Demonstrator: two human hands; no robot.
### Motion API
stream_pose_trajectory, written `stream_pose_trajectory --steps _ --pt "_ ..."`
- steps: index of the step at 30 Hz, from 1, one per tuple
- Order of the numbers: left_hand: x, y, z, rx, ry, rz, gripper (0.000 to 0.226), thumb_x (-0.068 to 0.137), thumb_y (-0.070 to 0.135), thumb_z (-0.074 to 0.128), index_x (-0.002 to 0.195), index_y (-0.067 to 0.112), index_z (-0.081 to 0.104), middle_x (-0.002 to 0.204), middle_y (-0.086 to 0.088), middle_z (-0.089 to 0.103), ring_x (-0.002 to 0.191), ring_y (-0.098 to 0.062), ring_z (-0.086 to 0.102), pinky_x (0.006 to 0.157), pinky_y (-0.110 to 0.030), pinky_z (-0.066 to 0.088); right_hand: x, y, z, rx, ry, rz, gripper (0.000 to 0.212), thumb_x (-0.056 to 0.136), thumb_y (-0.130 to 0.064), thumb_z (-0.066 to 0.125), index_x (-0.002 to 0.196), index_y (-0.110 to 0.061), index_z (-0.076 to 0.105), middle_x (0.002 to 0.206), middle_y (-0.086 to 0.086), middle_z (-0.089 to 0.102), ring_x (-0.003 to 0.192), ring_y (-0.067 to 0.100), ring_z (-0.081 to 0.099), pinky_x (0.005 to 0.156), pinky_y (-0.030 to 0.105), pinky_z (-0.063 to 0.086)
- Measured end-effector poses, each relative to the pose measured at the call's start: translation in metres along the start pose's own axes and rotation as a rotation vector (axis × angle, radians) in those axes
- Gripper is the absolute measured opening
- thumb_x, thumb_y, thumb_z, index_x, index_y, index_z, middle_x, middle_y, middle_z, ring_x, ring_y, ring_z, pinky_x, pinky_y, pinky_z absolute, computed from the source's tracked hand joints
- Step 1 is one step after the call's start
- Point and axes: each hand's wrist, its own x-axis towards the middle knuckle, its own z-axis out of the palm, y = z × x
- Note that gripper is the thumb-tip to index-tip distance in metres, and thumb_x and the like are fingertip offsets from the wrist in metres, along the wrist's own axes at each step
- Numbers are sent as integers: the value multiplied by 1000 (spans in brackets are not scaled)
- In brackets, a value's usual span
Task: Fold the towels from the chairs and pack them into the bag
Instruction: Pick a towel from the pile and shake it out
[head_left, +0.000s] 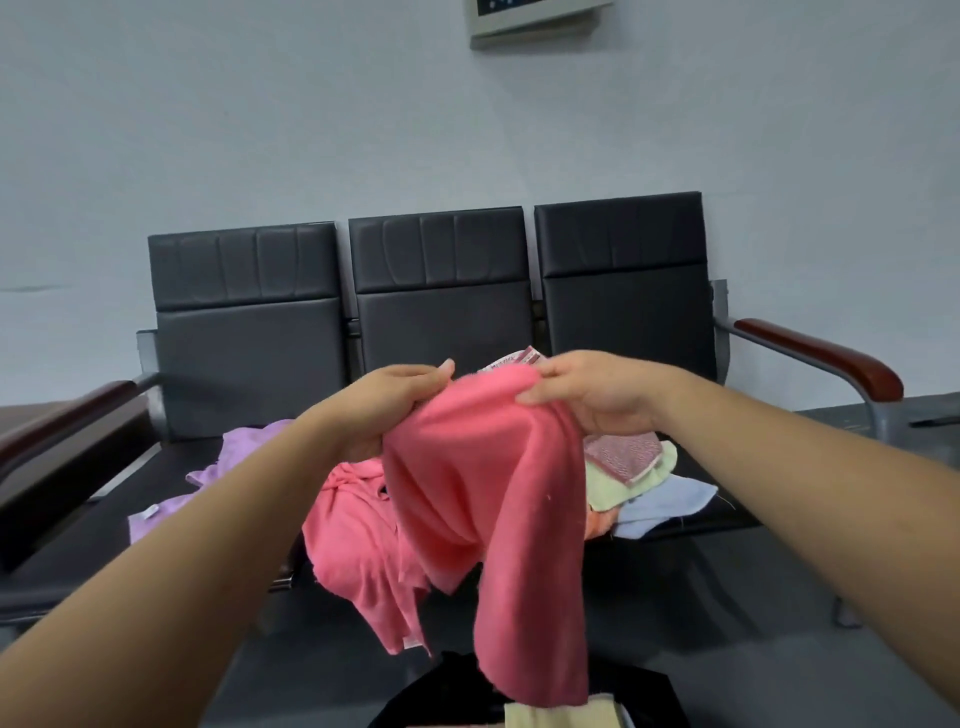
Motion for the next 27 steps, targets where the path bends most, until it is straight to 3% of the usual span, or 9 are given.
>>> stream_pose_trajectory --steps 2,4,6,11,13,15,20,23,27 --pt "-8 -3 -2 144 -131 -90 58 86 54 60 114 4 70 106 -11 76 97 -24 72 81 -33 60 -4 11 0 -249 -18 82 10 94 -11 70 103 -6 69 88 2 72 76 16 67 65 24 54" --pt "-15 0 -2 304 -263 -121 51 81 48 67 108 5 73 102 -9 77 93 -18 72 85 -31 59 -9 16 3 -528 -55 160 17 87 -18 79 80 -15 64 72 -7 63 69 12 58 60 22 46" --pt "-16 3 -5 308 -354 -126 40 75 40 77 94 6 75 89 -6 75 81 -13 70 77 -26 58 -15 18 8 -711 -85 236 21 83 -25 84 82 -18 64 76 -9 66 74 10 62 65 23 50" --pt "-23 9 -19 49 -560 -49 34 70 34 89 84 6 75 77 -4 71 68 -11 68 66 -22 57 -27 18 13 -694 -190 327 22 85 -16 82 105 -18 74 105 1 78 100 21 74 96 38 55" --pt "-28 10 -19 30 -523 -58 19 80 29 77 73 11 74 68 0 68 60 -8 65 60 -20 54 -34 16 9 -749 -140 249 6 86 -22 81 89 -25 78 90 -10 77 87 6 72 90 33 51" --pt "-30 6 -15 143 -441 -93 17 86 27 68 80 12 73 75 2 70 66 -8 65 65 -21 53 -35 12 7 -644 -40 87 14 86 -13 78 76 -23 74 78 -11 71 74 2 64 79 28 49" --pt "-21 -21 24 163 -280 60 49 92 41 66 134 16 59 136 1 65 125 -15 61 106 -33 49 -26 -4 21 -560 136 -111 20 81 2 72 79 -9 55 69 -1 51 57 7 50 52 16 42" --pt "-16 -32 44 186 -245 116 39 100 31 60 131 7 62 122 -10 71 107 -19 69 91 -29 56 -21 -9 27 -648 159 -152 22 77 -3 75 75 -12 55 70 1 49 59 8 45 51 19 38" --pt "-11 -36 39 -69 -153 200 37 92 26 63 109 -7 67 89 -8 71 78 -15 66 73 -24 54 -24 4 7 -569 130 -20 27 78 -17 86 77 -13 59 72 2 56 67 14 54 61 25 45"
